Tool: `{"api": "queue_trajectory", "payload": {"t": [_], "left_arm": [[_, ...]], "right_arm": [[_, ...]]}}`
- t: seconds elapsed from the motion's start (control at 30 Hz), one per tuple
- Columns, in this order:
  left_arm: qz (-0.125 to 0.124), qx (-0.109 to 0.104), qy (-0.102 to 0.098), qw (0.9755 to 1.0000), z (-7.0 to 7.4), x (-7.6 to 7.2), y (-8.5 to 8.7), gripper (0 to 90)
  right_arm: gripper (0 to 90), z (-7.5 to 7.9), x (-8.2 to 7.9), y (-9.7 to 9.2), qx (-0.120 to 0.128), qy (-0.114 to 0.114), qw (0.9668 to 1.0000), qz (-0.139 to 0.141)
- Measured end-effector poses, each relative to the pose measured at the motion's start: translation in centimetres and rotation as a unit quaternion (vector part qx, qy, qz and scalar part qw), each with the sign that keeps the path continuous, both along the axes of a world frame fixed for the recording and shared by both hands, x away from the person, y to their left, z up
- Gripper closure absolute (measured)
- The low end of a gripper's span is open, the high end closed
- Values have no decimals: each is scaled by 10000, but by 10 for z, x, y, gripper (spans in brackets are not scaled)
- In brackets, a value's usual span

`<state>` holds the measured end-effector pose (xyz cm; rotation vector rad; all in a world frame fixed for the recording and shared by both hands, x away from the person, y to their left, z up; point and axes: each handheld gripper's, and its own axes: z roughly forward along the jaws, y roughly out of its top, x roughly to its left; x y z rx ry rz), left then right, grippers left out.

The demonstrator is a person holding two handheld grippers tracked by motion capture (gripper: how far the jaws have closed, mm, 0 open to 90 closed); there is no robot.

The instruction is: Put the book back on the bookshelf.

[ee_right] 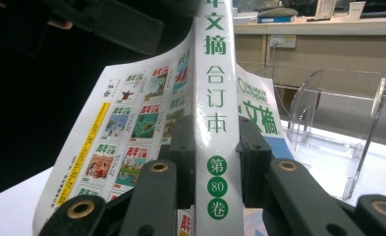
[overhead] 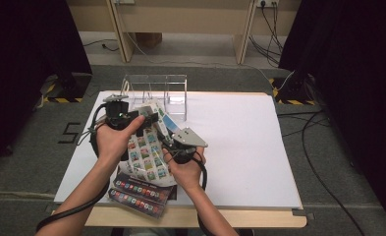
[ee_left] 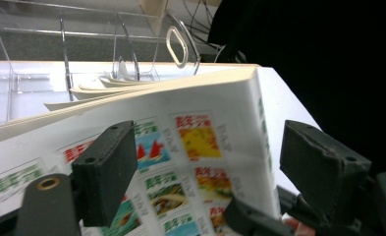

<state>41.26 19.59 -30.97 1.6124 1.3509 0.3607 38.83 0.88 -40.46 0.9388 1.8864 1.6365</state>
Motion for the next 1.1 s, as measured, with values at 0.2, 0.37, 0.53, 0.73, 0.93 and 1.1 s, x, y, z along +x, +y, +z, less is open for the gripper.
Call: {"api": "queue_trajectory", "payload": {"t": [0.2,0.37,0.53,0.73,0.93,1.1], "left_arm": [[179,279,160,9993,-5,8,-16,199],[309,396,269,9984,-11,10,-22,211],[472,393,441,9971,-18,14,-22,268],[480,318,544,9969,-16,16,-20,336],[422,314,603,9968,-12,16,-21,429],[421,273,631,9967,-12,16,-21,499]], "right_arm": [[742,-1,-3,8,-125,-14,9999,3],[742,0,-2,9,-188,-71,9998,-80],[740,0,-3,14,-323,-149,9993,-131],[735,-1,-5,18,-441,-222,9986,-181],[716,1,-7,24,-616,-349,9971,-293],[691,0,-9,29,-706,-432,9958,-387]]}}
